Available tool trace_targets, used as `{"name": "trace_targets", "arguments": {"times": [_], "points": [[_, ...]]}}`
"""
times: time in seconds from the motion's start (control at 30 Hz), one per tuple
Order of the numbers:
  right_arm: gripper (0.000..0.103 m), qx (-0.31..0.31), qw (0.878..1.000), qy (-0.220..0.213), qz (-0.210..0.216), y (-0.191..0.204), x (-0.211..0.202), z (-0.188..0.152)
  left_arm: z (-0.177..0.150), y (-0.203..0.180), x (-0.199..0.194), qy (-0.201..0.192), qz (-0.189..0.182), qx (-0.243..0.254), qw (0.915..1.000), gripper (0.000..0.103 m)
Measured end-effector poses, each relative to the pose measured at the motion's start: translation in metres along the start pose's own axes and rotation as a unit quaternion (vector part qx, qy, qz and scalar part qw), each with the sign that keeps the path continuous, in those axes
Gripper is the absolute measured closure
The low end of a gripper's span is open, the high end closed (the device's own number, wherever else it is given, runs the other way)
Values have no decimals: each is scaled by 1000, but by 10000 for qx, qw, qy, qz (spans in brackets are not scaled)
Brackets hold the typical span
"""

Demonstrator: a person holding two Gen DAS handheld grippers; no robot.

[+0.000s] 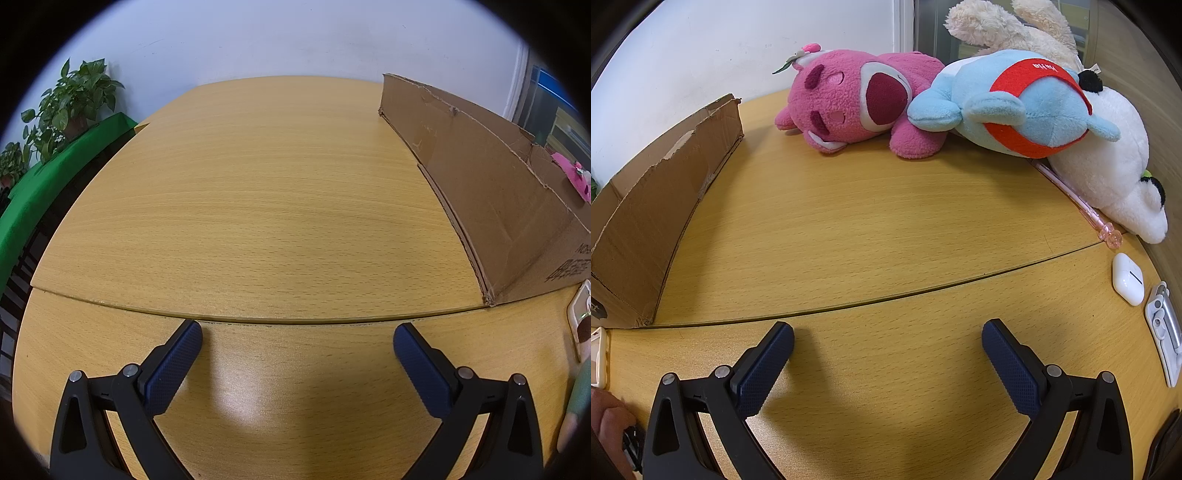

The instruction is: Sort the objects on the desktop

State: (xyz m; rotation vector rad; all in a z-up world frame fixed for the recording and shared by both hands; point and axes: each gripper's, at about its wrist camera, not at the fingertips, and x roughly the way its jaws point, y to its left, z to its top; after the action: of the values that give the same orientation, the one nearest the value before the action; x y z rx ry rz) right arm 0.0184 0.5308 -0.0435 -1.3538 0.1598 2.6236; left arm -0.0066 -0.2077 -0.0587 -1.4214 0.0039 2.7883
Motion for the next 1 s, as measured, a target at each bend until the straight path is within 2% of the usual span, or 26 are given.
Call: {"name": "trace_targets", "arguments": {"times": [0.87, 0.93, 1.0], "points": [[0, -1, 10000, -2, -1, 0, 0, -1, -5, -6, -5, 24, 103, -100, 9999, 0], [0, 2, 10000, -3, 0, 0, 0, -1, -8, -5, -18, -196, 74, -278, 9994, 0], [0, 20, 10000, -3, -5, 0, 0, -1, -10, -8, -43, -486, -267, -498, 9972, 0]]}}
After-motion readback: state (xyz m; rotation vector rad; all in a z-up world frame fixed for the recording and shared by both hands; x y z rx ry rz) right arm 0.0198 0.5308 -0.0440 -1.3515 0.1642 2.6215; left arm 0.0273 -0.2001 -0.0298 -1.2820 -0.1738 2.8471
